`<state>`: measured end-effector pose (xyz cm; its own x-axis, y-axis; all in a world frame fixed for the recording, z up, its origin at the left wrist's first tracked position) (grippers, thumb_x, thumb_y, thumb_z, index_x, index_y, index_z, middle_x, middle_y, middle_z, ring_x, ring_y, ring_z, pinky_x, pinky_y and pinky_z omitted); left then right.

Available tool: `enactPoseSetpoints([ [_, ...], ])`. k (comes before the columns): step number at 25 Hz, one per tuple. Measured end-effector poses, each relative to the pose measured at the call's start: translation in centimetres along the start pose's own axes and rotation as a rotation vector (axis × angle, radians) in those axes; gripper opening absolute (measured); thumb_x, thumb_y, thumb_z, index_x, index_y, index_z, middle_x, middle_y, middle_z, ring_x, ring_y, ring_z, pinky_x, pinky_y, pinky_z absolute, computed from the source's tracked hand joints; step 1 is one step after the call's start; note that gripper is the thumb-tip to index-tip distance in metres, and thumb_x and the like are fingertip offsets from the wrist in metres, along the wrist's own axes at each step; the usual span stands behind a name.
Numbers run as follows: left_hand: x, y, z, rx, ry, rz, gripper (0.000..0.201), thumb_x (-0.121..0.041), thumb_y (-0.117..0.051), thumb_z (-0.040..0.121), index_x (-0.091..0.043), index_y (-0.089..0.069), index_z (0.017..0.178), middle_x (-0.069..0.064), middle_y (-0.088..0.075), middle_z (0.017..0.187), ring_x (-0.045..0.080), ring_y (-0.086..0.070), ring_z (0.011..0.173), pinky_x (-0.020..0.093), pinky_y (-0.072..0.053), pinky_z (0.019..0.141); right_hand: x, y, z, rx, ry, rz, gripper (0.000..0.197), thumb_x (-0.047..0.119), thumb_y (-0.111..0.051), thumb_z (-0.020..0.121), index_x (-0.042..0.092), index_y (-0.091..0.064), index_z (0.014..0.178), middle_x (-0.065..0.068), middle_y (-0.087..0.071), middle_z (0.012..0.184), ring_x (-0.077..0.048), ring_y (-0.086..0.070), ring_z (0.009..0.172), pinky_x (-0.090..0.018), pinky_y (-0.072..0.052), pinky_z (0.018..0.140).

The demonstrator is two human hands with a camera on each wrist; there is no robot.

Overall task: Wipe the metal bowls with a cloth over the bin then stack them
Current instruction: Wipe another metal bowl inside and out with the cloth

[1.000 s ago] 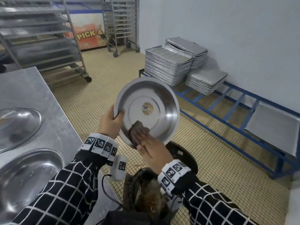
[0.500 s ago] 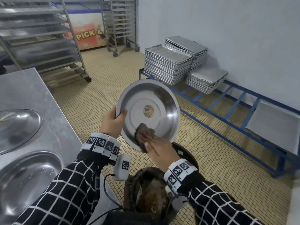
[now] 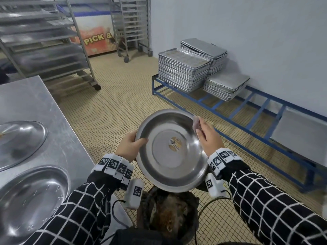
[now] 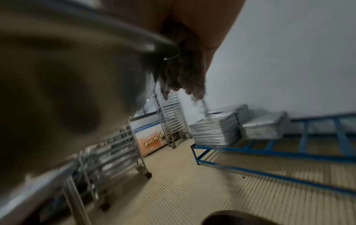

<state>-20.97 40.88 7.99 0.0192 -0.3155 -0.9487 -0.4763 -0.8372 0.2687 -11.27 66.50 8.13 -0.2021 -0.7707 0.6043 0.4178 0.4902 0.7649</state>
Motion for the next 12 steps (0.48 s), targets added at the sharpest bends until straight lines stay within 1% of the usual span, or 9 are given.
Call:
enactPoseSetpoints([
  [1, 0.0, 0.1, 0.0, 0.003, -0.002, -0.01, 0.007, -0.01, -0.057, 0.091, -0.008, -0.064, 0.093, 0.021, -0.07, 0.09, 0.039, -0.068, 0.081, 0.05, -0.056, 0.076, -0.2, 0.4, -0.2, -0.042, -0.032, 0.081, 0.044, 0.024, -0.045, 0.099, 0.015, -0.041, 0.142, -0.001, -0.056, 0.128, -0.015, -0.054, 0.115, -0.023, -0.042, 0.093],
  [2, -0.1, 0.2, -0.1, -0.001, -0.014, -0.024, 0.008, -0.01, -0.058, 0.091, -0.012, -0.065, 0.091, 0.018, -0.071, 0.086, 0.035, -0.068, 0.077, 0.047, -0.056, 0.073, -0.3, 0.6, -0.5, -0.068, -0.062, 0.159, 0.037, 0.026, -0.048, 0.098, 0.015, -0.05, 0.134, 0.0, -0.061, 0.118, -0.014, -0.057, 0.111, -0.025, -0.045, 0.093],
  [3, -0.3, 0.4, -0.2, -0.009, -0.034, -0.038, 0.01, -0.009, -0.057, 0.091, -0.015, -0.066, 0.09, 0.013, -0.071, 0.081, 0.03, -0.067, 0.073, 0.043, -0.054, 0.069, -0.5, 0.7, -1.0, -0.079, -0.097, 0.226, 0.033, 0.028, -0.049, 0.097, 0.014, -0.056, 0.127, 0.003, -0.064, 0.11, -0.013, -0.06, 0.105, -0.027, -0.049, 0.091],
  [4, -0.5, 0.5, -0.3, -0.024, -0.057, -0.051, 0.013, -0.009, -0.057, 0.091, -0.017, -0.066, 0.088, 0.007, -0.07, 0.076, 0.026, -0.067, 0.069, 0.04, -0.053, 0.066, -0.8, 0.7, -1.4, -0.089, -0.128, 0.276, 0.031, 0.03, -0.049, 0.097, 0.014, -0.058, 0.123, 0.005, -0.065, 0.104, -0.01, -0.061, 0.099, -0.026, -0.05, 0.085],
  [6, -0.5, 0.8, -0.3, -0.073, -0.079, -0.082, 0.016, -0.007, -0.057, 0.091, -0.019, -0.067, 0.084, 0.003, -0.069, 0.072, 0.025, -0.064, 0.067, 0.04, -0.053, 0.065, -1.3, 0.9, -2.5, -0.133, -0.187, 0.347, 0.026, 0.032, -0.049, 0.097, 0.014, -0.06, 0.112, 0.011, -0.063, 0.089, -0.004, -0.06, 0.083, -0.022, -0.047, 0.072],
  [7, -0.3, 0.9, -0.2, -0.103, -0.077, -0.104, 0.017, -0.008, -0.057, 0.09, -0.018, -0.066, 0.082, 0.004, -0.067, 0.07, 0.026, -0.063, 0.066, 0.042, -0.052, 0.066, -1.5, 1.0, -3.2, -0.173, -0.228, 0.379, 0.023, 0.032, -0.049, 0.097, 0.014, -0.06, 0.107, 0.012, -0.061, 0.083, -0.004, -0.059, 0.076, -0.024, -0.047, 0.068],
  [9, -0.1, 1.0, -0.1, -0.176, -0.061, -0.163, 0.015, -0.011, -0.056, 0.09, -0.016, -0.065, 0.08, 0.008, -0.064, 0.07, 0.027, -0.06, 0.066, 0.043, -0.05, 0.067, -1.7, 1.0, -4.7, -0.273, -0.329, 0.429, 0.022, 0.033, -0.049, 0.097, 0.014, -0.058, 0.101, 0.008, -0.06, 0.08, -0.009, -0.06, 0.074, -0.029, -0.05, 0.067],
  [11, 0.0, 1.1, -0.3, -0.259, -0.056, -0.198, 0.014, -0.014, -0.056, 0.091, -0.009, -0.064, 0.081, 0.013, -0.061, 0.072, 0.026, -0.056, 0.067, 0.041, -0.048, 0.066, -1.2, 0.8, -5.9, -0.365, -0.404, 0.498, 0.02, 0.033, -0.048, 0.097, 0.014, -0.056, 0.1, 0.006, -0.06, 0.082, -0.008, -0.06, 0.073, -0.023, -0.049, 0.063],
  [12, -0.3, 1.2, -0.6, -0.294, -0.076, -0.211, 0.015, -0.015, -0.055, 0.091, -0.007, -0.063, 0.082, 0.014, -0.06, 0.073, 0.026, -0.055, 0.067, 0.04, -0.047, 0.065, -0.5, 1.0, -6.1, -0.398, -0.413, 0.522, 0.018, 0.033, -0.049, 0.097, 0.015, -0.055, 0.098, 0.006, -0.059, 0.081, -0.008, -0.059, 0.072, -0.021, -0.047, 0.062],
])
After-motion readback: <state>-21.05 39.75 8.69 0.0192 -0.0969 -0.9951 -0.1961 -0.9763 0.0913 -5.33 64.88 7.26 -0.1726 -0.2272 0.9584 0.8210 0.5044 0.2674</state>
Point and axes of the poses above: each hand's wrist, its own z-axis towards the middle knuckle, its own y-axis out of the back of the hand, x = y × z, the point moved 9 cm from there along z, towards the middle knuckle
